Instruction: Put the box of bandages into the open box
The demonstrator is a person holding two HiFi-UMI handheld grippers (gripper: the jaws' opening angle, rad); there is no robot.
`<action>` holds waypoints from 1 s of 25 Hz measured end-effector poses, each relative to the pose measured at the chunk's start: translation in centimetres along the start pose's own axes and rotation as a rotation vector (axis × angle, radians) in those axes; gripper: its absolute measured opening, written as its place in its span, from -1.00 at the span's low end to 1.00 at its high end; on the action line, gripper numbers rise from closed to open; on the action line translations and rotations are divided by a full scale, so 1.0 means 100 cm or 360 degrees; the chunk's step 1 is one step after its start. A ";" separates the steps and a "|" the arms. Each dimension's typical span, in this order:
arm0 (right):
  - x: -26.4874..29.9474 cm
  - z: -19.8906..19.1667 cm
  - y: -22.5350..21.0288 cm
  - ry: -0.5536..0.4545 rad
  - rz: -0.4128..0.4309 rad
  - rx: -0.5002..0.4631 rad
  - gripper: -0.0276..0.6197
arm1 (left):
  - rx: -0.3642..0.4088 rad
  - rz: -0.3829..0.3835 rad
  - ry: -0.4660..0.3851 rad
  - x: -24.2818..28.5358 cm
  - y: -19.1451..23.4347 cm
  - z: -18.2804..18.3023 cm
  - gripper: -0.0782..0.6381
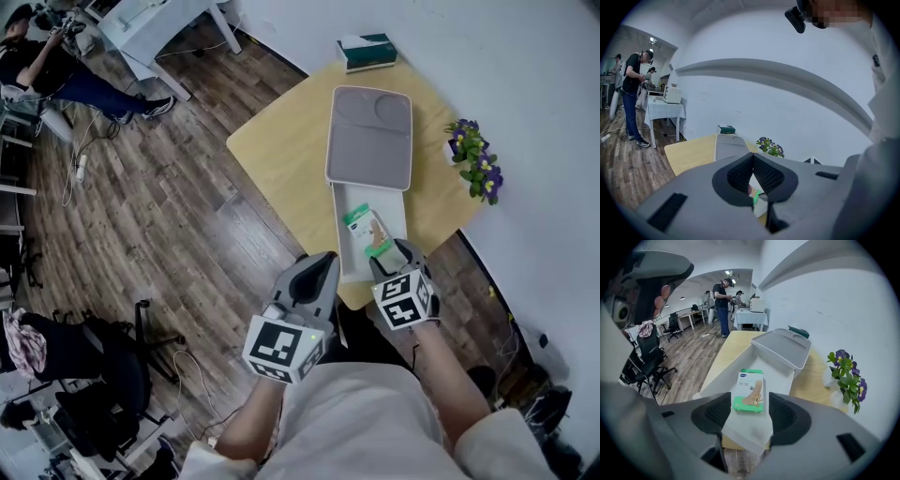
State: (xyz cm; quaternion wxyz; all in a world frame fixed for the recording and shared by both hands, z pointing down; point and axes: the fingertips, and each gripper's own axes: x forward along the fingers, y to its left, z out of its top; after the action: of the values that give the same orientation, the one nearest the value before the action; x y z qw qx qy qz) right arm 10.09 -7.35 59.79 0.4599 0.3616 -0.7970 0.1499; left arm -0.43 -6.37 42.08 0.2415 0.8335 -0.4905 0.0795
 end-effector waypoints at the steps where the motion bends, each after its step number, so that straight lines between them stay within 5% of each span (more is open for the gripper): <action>1: -0.003 0.000 0.000 -0.0009 -0.0004 -0.0004 -0.13 | 0.0005 0.0004 -0.0007 -0.002 -0.002 0.001 -0.77; 25: -0.102 0.039 -0.014 -0.0446 -0.0019 0.0131 -0.50 | 0.0104 0.0113 -0.0178 -0.036 -0.042 0.030 -0.77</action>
State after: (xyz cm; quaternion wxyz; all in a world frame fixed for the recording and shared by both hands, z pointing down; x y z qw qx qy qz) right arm 11.91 -6.09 48.97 0.3299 0.4022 -0.8444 0.1278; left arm 1.07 -3.33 36.82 0.1833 0.8262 -0.5296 0.0571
